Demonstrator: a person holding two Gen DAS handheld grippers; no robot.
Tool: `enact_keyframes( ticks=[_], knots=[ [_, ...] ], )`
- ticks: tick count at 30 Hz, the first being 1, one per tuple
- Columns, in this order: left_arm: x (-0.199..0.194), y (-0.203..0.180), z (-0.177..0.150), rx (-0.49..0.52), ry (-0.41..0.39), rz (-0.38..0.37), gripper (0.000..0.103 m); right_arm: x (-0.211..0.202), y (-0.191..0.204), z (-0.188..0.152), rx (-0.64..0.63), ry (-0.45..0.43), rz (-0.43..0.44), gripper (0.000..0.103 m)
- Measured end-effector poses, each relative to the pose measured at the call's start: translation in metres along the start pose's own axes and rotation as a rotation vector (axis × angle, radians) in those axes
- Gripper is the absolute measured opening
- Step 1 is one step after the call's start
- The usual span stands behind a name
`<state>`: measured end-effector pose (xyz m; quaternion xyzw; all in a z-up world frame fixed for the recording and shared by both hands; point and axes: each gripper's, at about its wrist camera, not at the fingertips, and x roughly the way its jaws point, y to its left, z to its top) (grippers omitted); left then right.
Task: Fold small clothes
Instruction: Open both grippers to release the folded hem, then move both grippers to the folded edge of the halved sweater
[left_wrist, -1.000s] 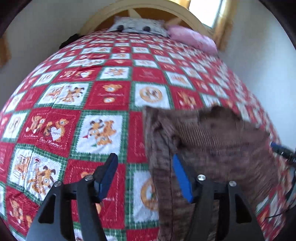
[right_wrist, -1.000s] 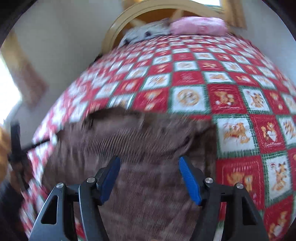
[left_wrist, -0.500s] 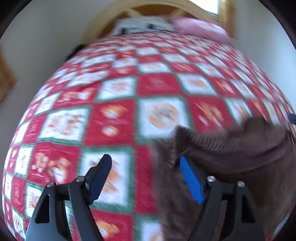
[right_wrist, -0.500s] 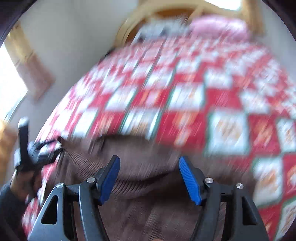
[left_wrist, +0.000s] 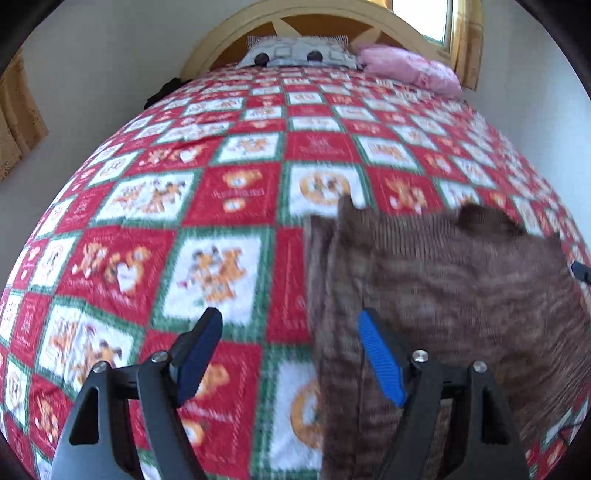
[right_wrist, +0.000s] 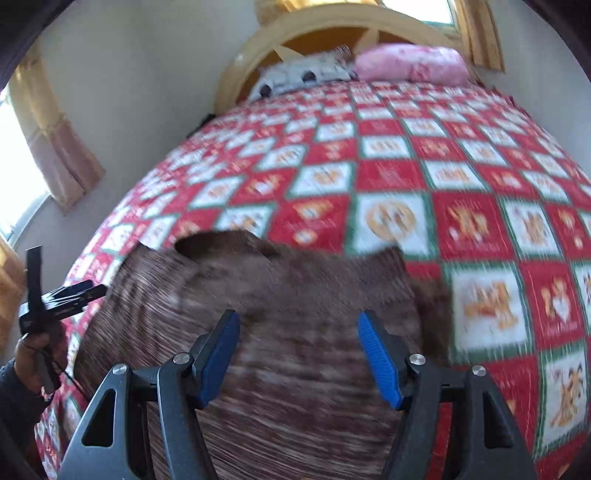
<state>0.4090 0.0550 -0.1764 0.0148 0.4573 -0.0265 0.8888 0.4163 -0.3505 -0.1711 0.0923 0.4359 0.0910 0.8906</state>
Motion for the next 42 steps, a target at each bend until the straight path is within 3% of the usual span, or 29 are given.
enact_keyframes(
  ticks=[2, 7, 14, 18, 20, 22, 25, 29, 33, 35, 36, 38, 42],
  knots=[
    [0.005, -0.003, -0.010, 0.007, 0.028, 0.007, 0.079, 0.010, -0.021, -0.008, 0.073, 0.059, -0.060, 0.067],
    [-0.015, 0.010, -0.035, -0.040, 0.007, -0.020, 0.080, -0.025, -0.037, -0.029, 0.167, -0.005, -0.041, 0.067],
    [-0.039, 0.015, -0.071, -0.023, -0.036, -0.010, 0.087, -0.078, -0.002, -0.090, 0.083, -0.013, 0.034, 0.067],
    [-0.037, 0.014, -0.078, -0.020, -0.026, -0.008, 0.093, -0.075, 0.005, -0.119, 0.049, 0.024, 0.022, 0.067],
    [-0.032, 0.013, -0.082, -0.015, -0.006, 0.011, 0.099, -0.073, 0.001, -0.126, 0.049, 0.006, -0.023, 0.064],
    [-0.033, 0.016, -0.088, -0.035, 0.008, 0.004, 0.100, -0.076, -0.003, -0.127, 0.068, -0.006, -0.078, 0.064],
    [-0.035, 0.019, -0.097, -0.047, -0.003, -0.014, 0.102, -0.092, -0.008, -0.128, 0.137, -0.066, -0.056, 0.064],
    [-0.036, 0.021, -0.101, -0.060, -0.019, -0.028, 0.103, -0.106, 0.011, -0.132, 0.069, -0.128, -0.057, 0.064],
    [-0.036, 0.018, -0.103, -0.050, -0.028, -0.013, 0.103, -0.104, 0.033, -0.137, -0.027, -0.135, -0.037, 0.064],
    [-0.036, 0.017, -0.104, -0.048, -0.030, -0.011, 0.103, -0.108, 0.041, -0.139, -0.055, -0.154, 0.023, 0.064],
    [-0.036, 0.018, -0.104, -0.050, -0.029, -0.016, 0.103, -0.108, 0.045, -0.139, -0.067, -0.151, 0.037, 0.064],
    [-0.035, 0.021, -0.104, -0.062, -0.027, -0.033, 0.103, -0.102, 0.047, -0.139, -0.072, -0.125, -0.019, 0.064],
    [-0.036, 0.020, -0.106, -0.061, -0.033, -0.031, 0.103, -0.078, 0.022, -0.140, 0.038, -0.027, -0.040, 0.062]
  ],
)
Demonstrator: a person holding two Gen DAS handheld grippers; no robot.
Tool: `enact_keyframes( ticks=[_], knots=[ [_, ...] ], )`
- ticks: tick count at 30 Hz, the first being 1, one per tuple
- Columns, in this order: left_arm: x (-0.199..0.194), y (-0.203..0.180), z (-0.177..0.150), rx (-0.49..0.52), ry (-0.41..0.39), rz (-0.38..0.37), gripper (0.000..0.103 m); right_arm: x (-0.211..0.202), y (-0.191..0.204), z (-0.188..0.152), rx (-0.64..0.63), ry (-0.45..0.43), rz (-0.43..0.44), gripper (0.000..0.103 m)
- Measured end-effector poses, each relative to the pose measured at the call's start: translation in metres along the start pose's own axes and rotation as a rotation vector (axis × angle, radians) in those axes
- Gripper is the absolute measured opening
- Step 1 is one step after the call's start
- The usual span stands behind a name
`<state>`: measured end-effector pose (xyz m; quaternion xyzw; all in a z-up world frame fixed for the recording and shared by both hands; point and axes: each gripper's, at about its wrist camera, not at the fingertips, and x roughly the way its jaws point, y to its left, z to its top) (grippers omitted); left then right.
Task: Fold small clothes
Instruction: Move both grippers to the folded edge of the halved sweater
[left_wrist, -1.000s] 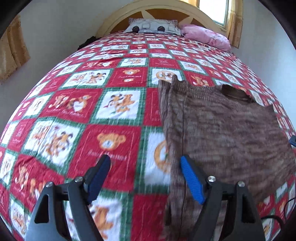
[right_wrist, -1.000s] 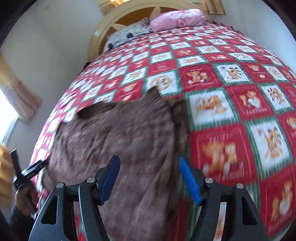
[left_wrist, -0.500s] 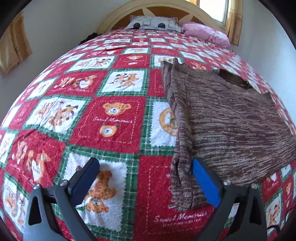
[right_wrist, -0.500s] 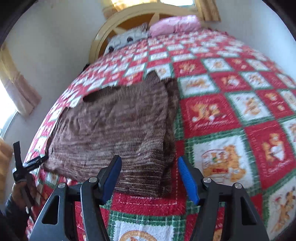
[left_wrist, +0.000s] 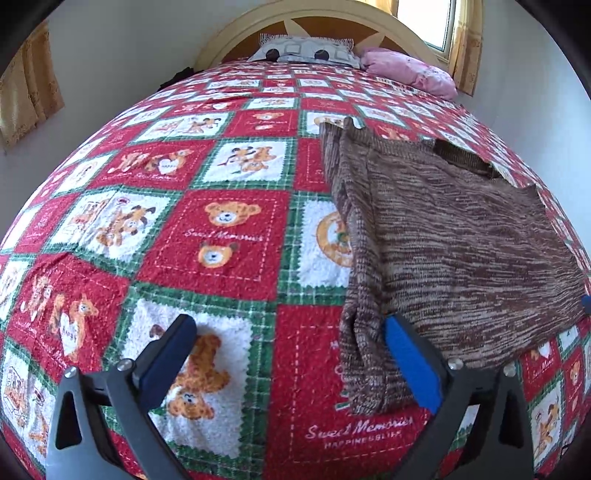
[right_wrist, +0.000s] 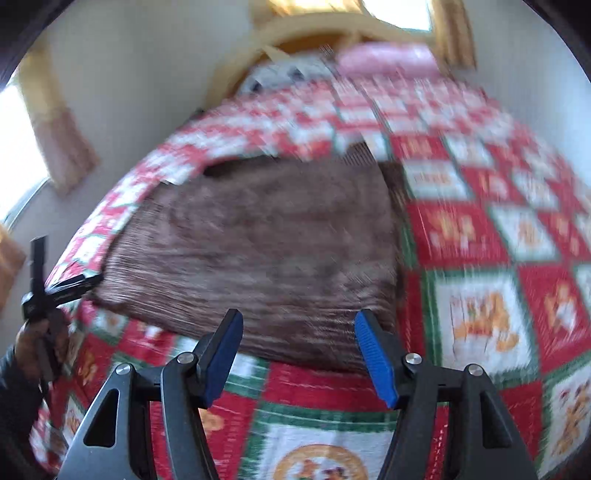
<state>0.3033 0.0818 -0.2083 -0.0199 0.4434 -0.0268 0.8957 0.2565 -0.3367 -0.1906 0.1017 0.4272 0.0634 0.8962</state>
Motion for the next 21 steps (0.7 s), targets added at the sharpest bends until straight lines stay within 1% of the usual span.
enact_keyframes(
  ticks=[4, 8, 11, 13, 14, 15, 16, 17, 18, 21],
  knots=[
    [-0.003, 0.000, -0.004, -0.004, 0.001, 0.009, 0.103, -0.001, 0.013, -0.005, -0.071, 0.008, -0.047, 0.062],
    [-0.006, 0.000, -0.007, -0.009, 0.002, 0.013, 0.103, 0.004, 0.016, -0.010, -0.100, 0.053, -0.074, 0.062],
    [-0.008, 0.002, -0.008, -0.014, 0.002, 0.006, 0.103, 0.008, 0.024, -0.012, -0.147, 0.082, -0.129, 0.063],
    [-0.011, 0.006, -0.008, -0.018, 0.009, 0.001, 0.103, 0.001, 0.033, -0.010, -0.168, 0.075, -0.171, 0.063],
    [-0.013, 0.007, -0.007, -0.004, 0.026, -0.005, 0.103, -0.003, 0.035, -0.008, -0.155, 0.068, -0.169, 0.063],
    [-0.016, 0.011, -0.006, 0.015, 0.025, 0.003, 0.103, -0.008, 0.040, -0.006, -0.145, 0.057, -0.161, 0.063],
    [-0.020, 0.015, -0.004, 0.029, 0.006, 0.016, 0.103, -0.013, 0.047, -0.003, -0.155, 0.039, -0.161, 0.063],
    [-0.025, 0.020, -0.002, 0.050, -0.022, 0.049, 0.103, -0.019, 0.061, 0.000, -0.196, 0.006, -0.174, 0.064],
    [-0.026, 0.025, 0.000, 0.061, -0.033, 0.073, 0.103, -0.021, 0.072, 0.002, -0.228, -0.011, -0.178, 0.064],
    [-0.021, 0.051, 0.008, 0.053, -0.026, 0.132, 0.103, -0.015, 0.120, 0.008, -0.331, -0.039, -0.138, 0.064]
  ],
)
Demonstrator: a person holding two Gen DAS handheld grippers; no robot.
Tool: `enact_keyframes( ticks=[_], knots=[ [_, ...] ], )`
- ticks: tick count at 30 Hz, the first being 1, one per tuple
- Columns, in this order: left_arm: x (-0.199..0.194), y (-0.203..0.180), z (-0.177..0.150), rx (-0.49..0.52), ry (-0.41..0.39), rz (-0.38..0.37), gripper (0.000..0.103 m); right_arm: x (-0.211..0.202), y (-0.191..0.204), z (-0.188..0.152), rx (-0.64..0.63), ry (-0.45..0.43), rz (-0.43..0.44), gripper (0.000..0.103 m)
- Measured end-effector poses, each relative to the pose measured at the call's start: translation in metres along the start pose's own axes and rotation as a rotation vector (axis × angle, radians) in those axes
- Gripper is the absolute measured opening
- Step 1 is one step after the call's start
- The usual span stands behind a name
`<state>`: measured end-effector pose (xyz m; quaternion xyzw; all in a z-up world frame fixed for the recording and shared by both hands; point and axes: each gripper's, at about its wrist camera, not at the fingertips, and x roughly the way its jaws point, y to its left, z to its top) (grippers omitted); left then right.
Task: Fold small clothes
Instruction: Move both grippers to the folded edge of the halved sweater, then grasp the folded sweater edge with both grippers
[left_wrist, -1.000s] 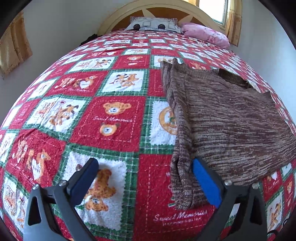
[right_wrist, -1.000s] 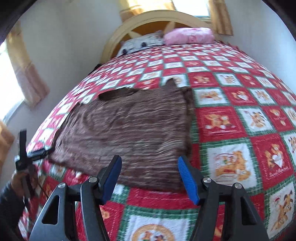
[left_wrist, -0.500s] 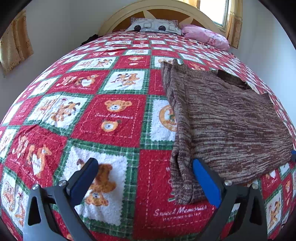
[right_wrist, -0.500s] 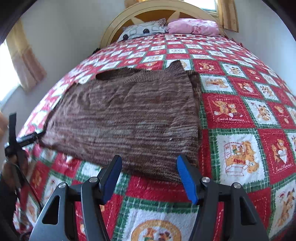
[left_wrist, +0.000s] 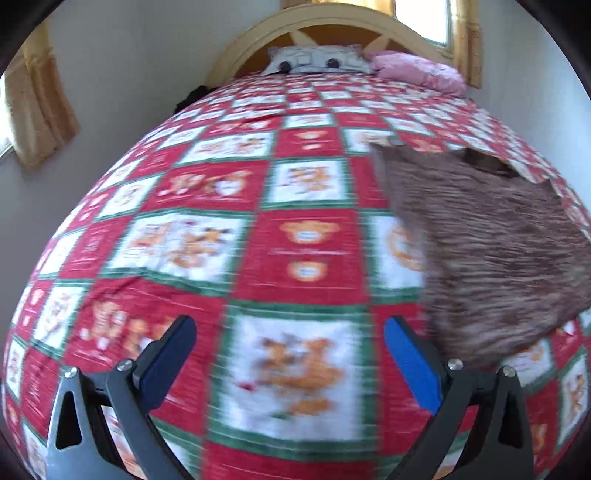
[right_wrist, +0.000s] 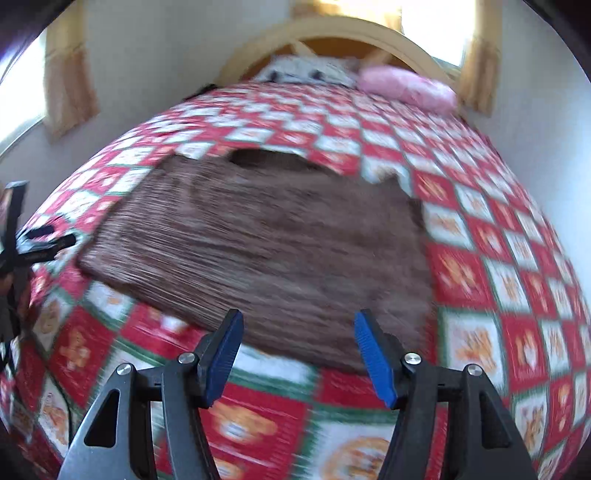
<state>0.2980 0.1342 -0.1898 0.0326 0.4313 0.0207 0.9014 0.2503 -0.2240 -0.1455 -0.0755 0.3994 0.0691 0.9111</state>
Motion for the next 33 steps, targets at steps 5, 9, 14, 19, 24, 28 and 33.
enact_keyframes(
  ticks=[5, 9, 14, 19, 24, 28, 33],
  knots=[
    [0.018, 0.041, -0.003, -0.114, 0.030, 0.018, 0.103, 0.014, 0.088, 0.019, -0.200, -0.061, 0.050, 0.063],
    [0.017, 0.052, -0.008, -0.200, 0.023, -0.049, 0.103, 0.032, 0.165, 0.018, -0.373, -0.098, 0.059, 0.063],
    [0.020, 0.047, -0.009, -0.172, 0.030, -0.061, 0.103, 0.057, 0.231, 0.009, -0.536, -0.100, 0.037, 0.063],
    [0.023, 0.053, -0.008, -0.183, 0.035, -0.098, 0.103, 0.082, 0.256, 0.008, -0.597, -0.118, -0.028, 0.056],
    [0.020, 0.053, -0.006, -0.178, 0.017, -0.124, 0.103, 0.091, 0.244, 0.011, -0.520, -0.105, -0.021, 0.017],
    [0.008, 0.044, 0.012, -0.119, -0.039, -0.226, 0.103, 0.092, 0.238, 0.010, -0.479, -0.095, 0.012, 0.011],
    [0.011, 0.031, 0.059, -0.133, -0.084, -0.369, 0.103, 0.094, 0.240, 0.009, -0.481, -0.102, 0.009, 0.011]
  ],
)
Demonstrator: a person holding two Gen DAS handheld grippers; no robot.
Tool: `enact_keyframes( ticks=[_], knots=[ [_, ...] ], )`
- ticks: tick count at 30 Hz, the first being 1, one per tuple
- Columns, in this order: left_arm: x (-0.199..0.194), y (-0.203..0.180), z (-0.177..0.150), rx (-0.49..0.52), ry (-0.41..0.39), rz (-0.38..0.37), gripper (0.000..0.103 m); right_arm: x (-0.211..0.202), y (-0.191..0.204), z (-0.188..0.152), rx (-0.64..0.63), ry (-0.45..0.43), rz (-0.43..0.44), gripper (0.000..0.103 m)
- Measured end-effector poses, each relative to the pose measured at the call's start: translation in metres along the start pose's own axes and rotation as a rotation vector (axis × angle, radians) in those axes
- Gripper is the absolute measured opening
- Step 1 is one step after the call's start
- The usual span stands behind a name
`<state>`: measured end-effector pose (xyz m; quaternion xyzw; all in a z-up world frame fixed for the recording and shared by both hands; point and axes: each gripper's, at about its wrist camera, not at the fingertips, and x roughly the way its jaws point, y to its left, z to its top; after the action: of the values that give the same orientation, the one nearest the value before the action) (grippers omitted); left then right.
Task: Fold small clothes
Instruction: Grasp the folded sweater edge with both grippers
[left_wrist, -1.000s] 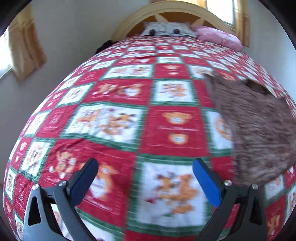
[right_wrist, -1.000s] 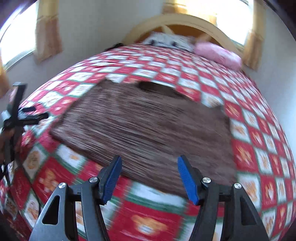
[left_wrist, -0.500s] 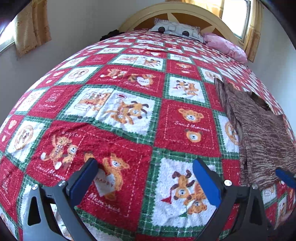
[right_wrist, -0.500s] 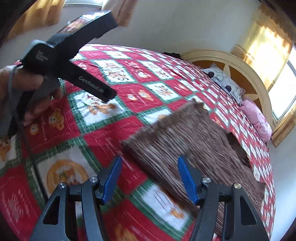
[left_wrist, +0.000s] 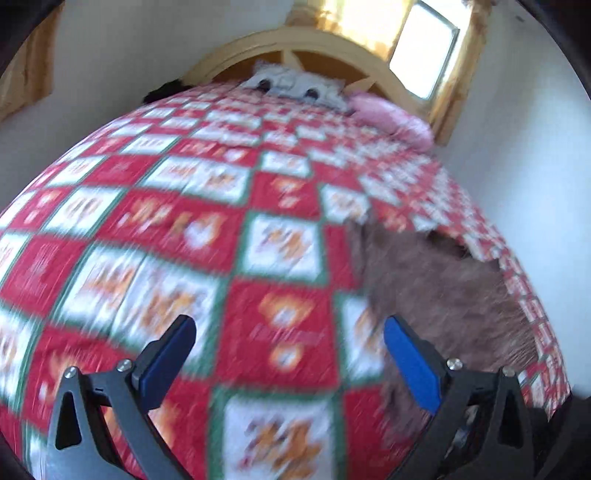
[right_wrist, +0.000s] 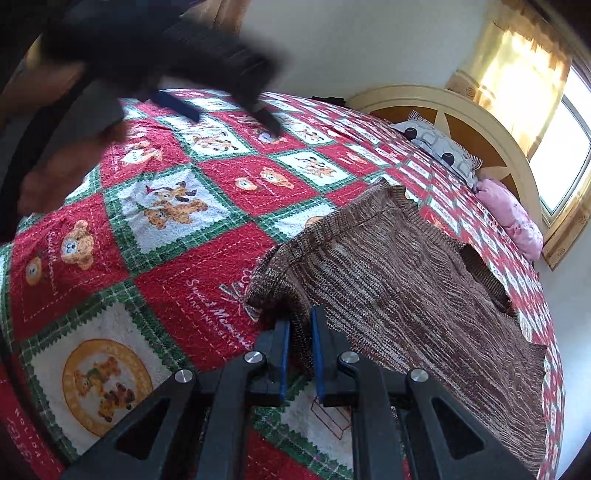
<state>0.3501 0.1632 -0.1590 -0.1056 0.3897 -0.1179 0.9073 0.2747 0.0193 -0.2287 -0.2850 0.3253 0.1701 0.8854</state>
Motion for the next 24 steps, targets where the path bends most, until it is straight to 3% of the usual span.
enact_keyframes(
  ticks=[7, 12, 16, 18, 20, 21, 22, 24],
  knots=[
    [0.062, -0.038, 0.031, 0.024, 0.064, -0.145, 0.092, 0.002, 0.002, -0.002, -0.003, -0.002, -0.004, 0.011],
    [0.101, -0.059, 0.041, 0.061, 0.118, -0.151, 0.088, 0.002, 0.004, -0.002, -0.009, -0.005, -0.012, 0.011],
    [0.128, -0.066, 0.041, 0.082, 0.180, -0.169, 0.074, 0.001, 0.005, -0.002, -0.009, -0.007, -0.012, 0.011],
    [0.132, -0.069, 0.041, 0.101, 0.171, -0.155, 0.069, 0.002, 0.006, -0.002, -0.013, -0.005, -0.014, 0.010],
    [0.131, -0.070, 0.042, 0.111, 0.174, -0.154, 0.046, 0.001, 0.004, -0.002, -0.004, -0.006, 0.000, 0.009],
    [0.133, -0.068, 0.044, 0.100, 0.182, -0.187, 0.017, 0.000, 0.001, -0.002, 0.008, -0.008, 0.015, 0.008],
    [0.134, -0.066, 0.045, 0.080, 0.194, -0.226, 0.016, -0.001, -0.002, -0.002, 0.022, -0.012, 0.031, 0.007],
    [0.131, -0.064, 0.046, 0.065, 0.179, -0.232, 0.014, -0.009, -0.013, -0.002, 0.062, -0.041, 0.062, 0.007]
  ],
)
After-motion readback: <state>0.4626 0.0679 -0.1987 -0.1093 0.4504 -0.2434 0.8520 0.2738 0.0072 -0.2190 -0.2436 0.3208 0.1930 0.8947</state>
